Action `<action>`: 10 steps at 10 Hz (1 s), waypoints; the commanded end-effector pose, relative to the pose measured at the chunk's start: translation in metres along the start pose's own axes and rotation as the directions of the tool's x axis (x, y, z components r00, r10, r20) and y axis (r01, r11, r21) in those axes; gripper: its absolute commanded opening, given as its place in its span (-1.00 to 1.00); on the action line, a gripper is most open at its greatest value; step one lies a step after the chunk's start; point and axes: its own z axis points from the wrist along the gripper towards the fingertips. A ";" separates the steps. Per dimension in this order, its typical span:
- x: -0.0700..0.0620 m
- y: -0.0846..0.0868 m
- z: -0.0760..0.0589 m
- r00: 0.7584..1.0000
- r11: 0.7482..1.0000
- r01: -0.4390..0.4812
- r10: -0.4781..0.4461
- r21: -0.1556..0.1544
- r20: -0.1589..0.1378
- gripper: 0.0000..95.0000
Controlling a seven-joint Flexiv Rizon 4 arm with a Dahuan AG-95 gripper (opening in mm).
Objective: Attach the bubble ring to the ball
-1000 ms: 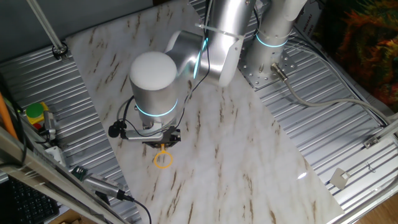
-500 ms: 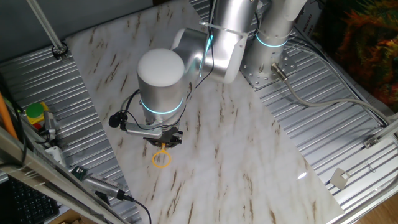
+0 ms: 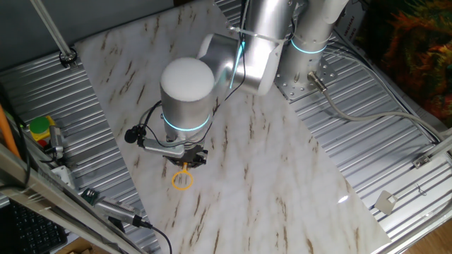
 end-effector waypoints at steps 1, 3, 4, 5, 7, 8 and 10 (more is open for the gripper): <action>0.011 -0.001 -0.002 1.000 1.000 0.017 -0.017 0.003 0.002 -1.00; 0.031 -0.008 -0.004 0.999 0.999 0.049 -0.049 -0.003 -0.019 -1.00; 0.038 -0.011 -0.005 0.998 0.998 0.061 -0.062 -0.005 -0.024 -1.00; 0.055 -0.018 -0.008 0.997 0.997 0.074 -0.075 -0.016 -0.020 -1.00; 0.081 -0.025 -0.013 0.995 0.995 0.097 -0.097 -0.027 -0.014 -1.00; 0.094 -0.025 -0.015 0.994 0.994 0.105 -0.105 -0.030 -0.018 -1.00; 0.115 -0.023 -0.019 0.992 0.993 0.118 -0.119 -0.024 -0.037 -1.00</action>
